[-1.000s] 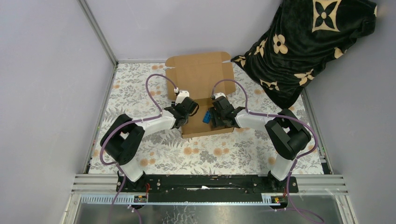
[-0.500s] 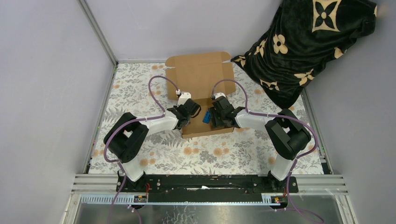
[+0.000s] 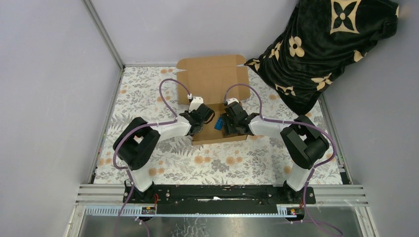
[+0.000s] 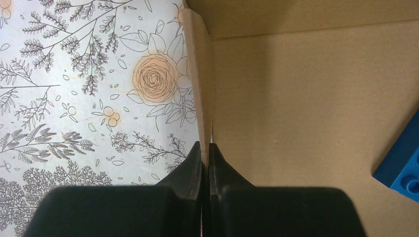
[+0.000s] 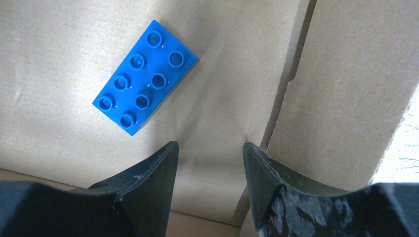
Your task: Fold the paper box
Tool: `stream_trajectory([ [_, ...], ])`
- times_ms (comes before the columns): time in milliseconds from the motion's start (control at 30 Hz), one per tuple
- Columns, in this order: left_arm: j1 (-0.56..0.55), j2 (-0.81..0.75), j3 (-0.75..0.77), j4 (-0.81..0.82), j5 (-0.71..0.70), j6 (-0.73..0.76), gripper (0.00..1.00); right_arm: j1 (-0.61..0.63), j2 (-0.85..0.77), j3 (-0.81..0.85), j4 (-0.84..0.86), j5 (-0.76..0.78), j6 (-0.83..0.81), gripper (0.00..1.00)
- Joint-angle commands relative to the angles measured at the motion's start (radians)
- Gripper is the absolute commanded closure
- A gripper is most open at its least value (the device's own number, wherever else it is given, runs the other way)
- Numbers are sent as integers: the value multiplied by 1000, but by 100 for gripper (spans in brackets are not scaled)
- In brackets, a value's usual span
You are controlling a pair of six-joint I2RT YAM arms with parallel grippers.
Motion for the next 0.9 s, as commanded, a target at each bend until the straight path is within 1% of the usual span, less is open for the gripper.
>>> stream_trajectory([
  [0, -2, 35, 20, -119, -138, 42, 100, -15, 63, -42, -163, -22, 11, 41],
  [67, -14, 40, 35, -134, -164, 47, 100, -16, 62, -40, -166, -20, 11, 41],
  [533, -43, 110, 98, -184, -231, 47, 100, -30, 38, -24, -183, -19, 6, 41],
  [867, -56, 142, 123, -191, -240, 42, 100, -34, 32, -31, -179, -20, 8, 41],
])
